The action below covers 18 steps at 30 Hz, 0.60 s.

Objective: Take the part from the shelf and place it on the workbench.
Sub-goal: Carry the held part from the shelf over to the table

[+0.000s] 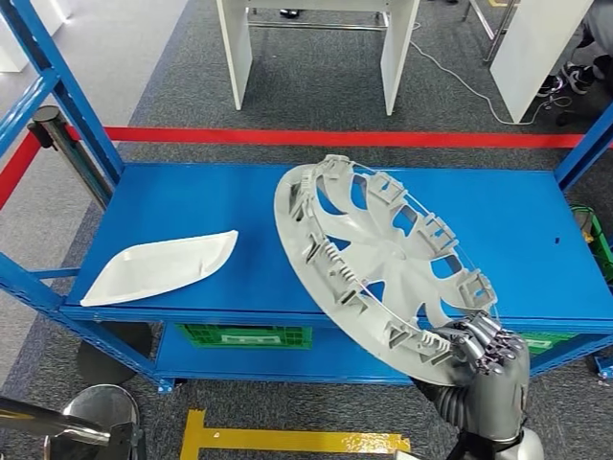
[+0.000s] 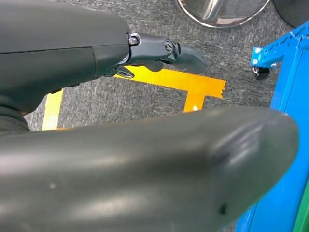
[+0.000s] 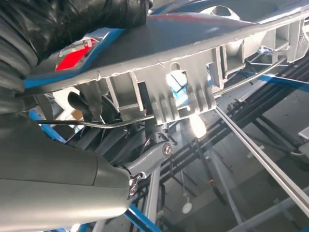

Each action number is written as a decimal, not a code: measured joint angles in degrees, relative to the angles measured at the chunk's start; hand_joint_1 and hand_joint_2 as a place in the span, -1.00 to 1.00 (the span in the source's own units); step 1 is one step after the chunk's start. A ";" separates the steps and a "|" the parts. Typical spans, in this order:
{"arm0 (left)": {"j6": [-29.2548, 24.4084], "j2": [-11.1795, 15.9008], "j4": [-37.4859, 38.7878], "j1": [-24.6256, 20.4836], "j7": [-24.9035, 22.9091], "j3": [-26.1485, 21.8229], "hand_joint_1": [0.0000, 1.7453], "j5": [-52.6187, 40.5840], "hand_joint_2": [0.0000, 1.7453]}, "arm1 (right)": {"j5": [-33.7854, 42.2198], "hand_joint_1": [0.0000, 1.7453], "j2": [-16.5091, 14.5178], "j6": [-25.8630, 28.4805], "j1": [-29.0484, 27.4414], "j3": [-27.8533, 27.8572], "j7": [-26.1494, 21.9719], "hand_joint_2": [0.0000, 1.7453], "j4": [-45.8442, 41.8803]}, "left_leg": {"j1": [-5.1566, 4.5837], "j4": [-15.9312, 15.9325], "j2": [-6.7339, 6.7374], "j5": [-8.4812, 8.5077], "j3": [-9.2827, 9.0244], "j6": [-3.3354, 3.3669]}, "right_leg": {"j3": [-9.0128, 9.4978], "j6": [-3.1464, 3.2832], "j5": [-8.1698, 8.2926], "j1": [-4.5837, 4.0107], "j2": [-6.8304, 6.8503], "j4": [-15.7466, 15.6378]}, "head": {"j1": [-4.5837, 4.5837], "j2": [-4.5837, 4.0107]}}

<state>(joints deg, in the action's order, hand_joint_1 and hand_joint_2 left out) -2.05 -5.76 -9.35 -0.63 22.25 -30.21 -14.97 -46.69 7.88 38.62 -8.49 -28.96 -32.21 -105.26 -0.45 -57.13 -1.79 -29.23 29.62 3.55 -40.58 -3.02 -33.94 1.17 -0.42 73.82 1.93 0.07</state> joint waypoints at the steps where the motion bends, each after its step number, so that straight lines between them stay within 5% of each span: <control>1: 0.00 -0.04 0.00 0.01 0.00 0.00 -1.00 0.00 -1.00 | 0.01 1.00 0.08 0.00 -0.01 0.00 0.08 1.00 -0.01 | 0.07 -0.01 -0.09 -0.22 -0.28 -0.18 | 0.88 0.01 2.15 0.02 0.01 -2.51 | 0.00 0.00; 4: 0.01 -0.08 -0.02 -0.03 0.00 -0.02 -1.00 -0.01 -1.00 | 0.01 1.00 0.20 0.00 0.07 -0.03 0.13 1.00 -0.13 | 0.08 -0.37 -0.35 -1.10 -0.86 -1.07 | 5.55 0.37 6.96 -0.05 -0.18 -12.67 | -0.10 0.00; 9: 0.04 0.00 -0.09 -0.08 0.04 -0.05 -1.00 -0.10 -1.00 | 0.06 1.00 0.35 -0.01 0.11 -0.01 0.44 1.00 -0.32 | 0.14 -1.96 -0.01 -2.26 0.08 -2.22 | 6.97 2.07 6.05 -0.21 -0.21 -14.90 | 0.12 0.01; 13: 0.02 -0.09 -0.17 -0.36 0.02 -0.06 -1.00 -0.38 -1.00 | -0.09 1.00 0.37 -0.05 1.35 -0.11 1.21 1.00 -0.32 | 0.48 -15.29 1.01 -7.35 7.16 -3.22 | 7.79 3.17 5.52 -0.14 0.51 -15.11 | 0.39 0.00; 14: 0.02 -0.10 -0.17 -0.35 0.00 -0.06 -1.00 -0.46 -1.00 | -0.13 1.00 0.37 -0.06 1.50 -0.15 1.38 1.00 -0.31 | 0.53 -17.73 1.02 -7.53 8.79 -3.26 | 8.00 3.26 5.36 -0.18 0.61 -15.11 | 0.39 0.00; 16: -0.05 -0.10 -0.18 -0.30 -0.04 -0.08 -1.00 -0.53 -1.00 | -0.15 1.00 0.38 -0.07 1.58 -0.19 1.53 1.00 -0.29 | 0.55 -16.27 1.03 -4.48 9.10 -3.09 | 8.57 3.25 4.99 -0.22 0.67 -15.11 | 0.40 0.00; 18: -0.15 -0.06 -0.19 -0.31 -0.07 -0.10 -1.00 -0.57 -1.00 | -0.16 1.00 0.38 -0.07 1.67 -0.22 1.56 1.00 -0.28 | 0.41 -9.22 1.13 0.37 6.54 -2.63 | 9.20 2.96 4.55 -0.32 0.65 -15.09 | 0.38 0.00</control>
<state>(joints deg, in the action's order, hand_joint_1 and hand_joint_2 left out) -2.20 -5.82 -9.54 -0.94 22.18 -30.31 -15.54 -46.85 8.26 38.56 -6.82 -29.18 -30.64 -105.55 -0.04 -66.35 -0.66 -28.87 36.17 0.91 -31.38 -0.07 -29.39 0.86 0.23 58.73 2.31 0.07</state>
